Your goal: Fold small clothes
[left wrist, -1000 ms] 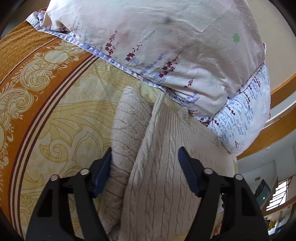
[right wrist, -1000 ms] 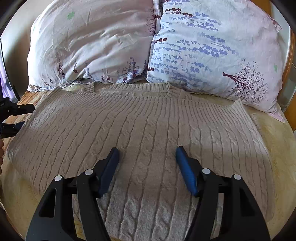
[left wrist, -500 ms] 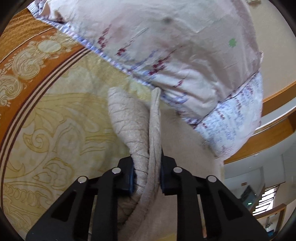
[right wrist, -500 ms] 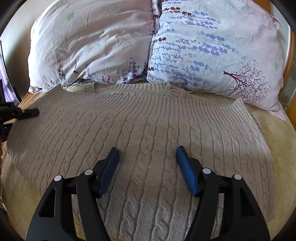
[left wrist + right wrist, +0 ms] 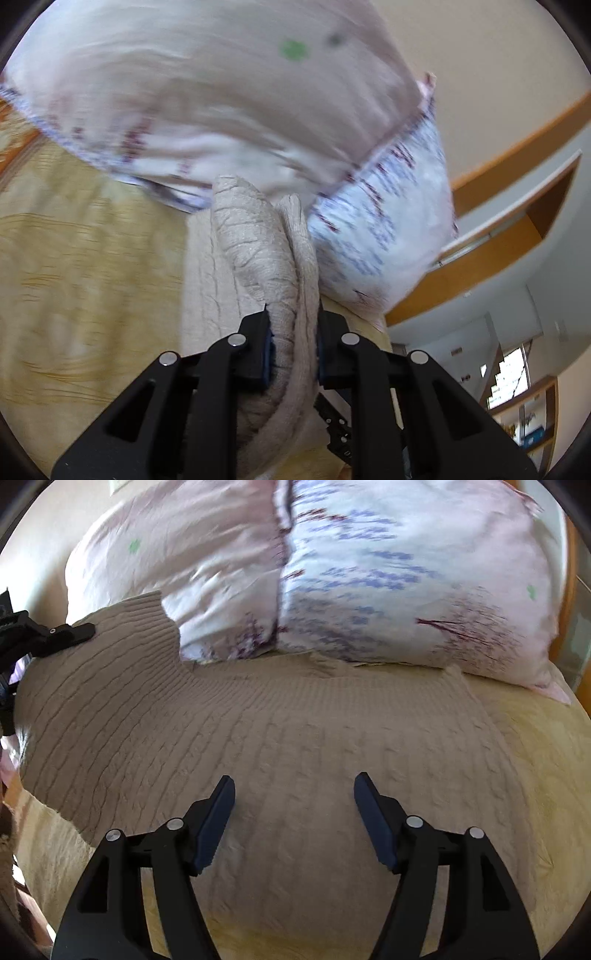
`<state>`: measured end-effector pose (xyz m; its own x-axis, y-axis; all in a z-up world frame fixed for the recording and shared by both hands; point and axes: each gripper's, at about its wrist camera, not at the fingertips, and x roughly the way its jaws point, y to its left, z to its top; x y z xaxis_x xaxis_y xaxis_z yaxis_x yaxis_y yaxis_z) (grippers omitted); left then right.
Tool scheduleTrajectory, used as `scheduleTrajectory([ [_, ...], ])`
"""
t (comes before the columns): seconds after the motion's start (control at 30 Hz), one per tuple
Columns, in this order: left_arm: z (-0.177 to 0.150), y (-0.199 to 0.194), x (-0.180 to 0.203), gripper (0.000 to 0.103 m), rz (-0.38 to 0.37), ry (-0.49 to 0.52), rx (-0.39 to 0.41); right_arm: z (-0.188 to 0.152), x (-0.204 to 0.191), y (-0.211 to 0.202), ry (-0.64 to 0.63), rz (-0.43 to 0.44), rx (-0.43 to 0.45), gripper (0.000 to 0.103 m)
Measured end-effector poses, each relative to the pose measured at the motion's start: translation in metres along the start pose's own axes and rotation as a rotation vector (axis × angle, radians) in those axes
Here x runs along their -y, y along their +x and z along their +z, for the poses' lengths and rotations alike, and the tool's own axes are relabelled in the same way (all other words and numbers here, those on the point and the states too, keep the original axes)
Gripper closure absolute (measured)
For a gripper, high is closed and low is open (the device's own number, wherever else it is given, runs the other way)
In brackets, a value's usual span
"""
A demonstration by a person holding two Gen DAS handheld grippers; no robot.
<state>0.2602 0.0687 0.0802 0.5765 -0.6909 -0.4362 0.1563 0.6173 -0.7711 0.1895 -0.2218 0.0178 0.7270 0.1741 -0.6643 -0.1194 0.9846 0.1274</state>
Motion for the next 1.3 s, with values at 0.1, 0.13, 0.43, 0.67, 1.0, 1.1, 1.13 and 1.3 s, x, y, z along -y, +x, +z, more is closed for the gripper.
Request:
scheduleTrajectory([
  [0.1, -0.008, 0.022, 0.024, 0.087, -0.028, 0.024, -0.037, -0.002, 0.024, -0.012, 0.060, 0.002, 0.028, 0.030],
  [0.13, -0.010, 0.028, 0.029, 0.087, -0.035, 0.030, -0.046, -0.004, 0.031, -0.016, 0.077, 0.001, 0.036, 0.030],
  [0.43, -0.060, 0.113, 0.065, 0.084, -0.018, 0.098, -0.212, -0.012, 0.092, -0.045, 0.253, -0.020, 0.078, 0.030],
  [0.67, -0.074, 0.107, 0.073, 0.043, -0.173, 0.114, -0.291, -0.007, 0.120, -0.061, 0.358, 0.106, 0.078, 0.030],
  [1.0, -0.057, 0.040, 0.018, 0.029, 0.196, 0.171, -0.088, 0.018, 0.110, -0.012, 0.530, 0.518, -0.167, 0.030],
  [1.1, -0.060, 0.050, 0.006, 0.029, 0.199, 0.152, -0.145, 0.022, 0.099, 0.002, 0.514, 0.516, -0.213, 0.030],
  [1.13, -0.062, 0.058, 0.007, 0.029, 0.196, 0.154, -0.160, 0.021, 0.097, 0.005, 0.510, 0.529, -0.229, 0.031],
  [1.3, -0.071, 0.074, 0.005, 0.029, 0.162, 0.145, -0.229, 0.024, 0.081, 0.024, 0.461, 0.554, -0.307, 0.048],
])
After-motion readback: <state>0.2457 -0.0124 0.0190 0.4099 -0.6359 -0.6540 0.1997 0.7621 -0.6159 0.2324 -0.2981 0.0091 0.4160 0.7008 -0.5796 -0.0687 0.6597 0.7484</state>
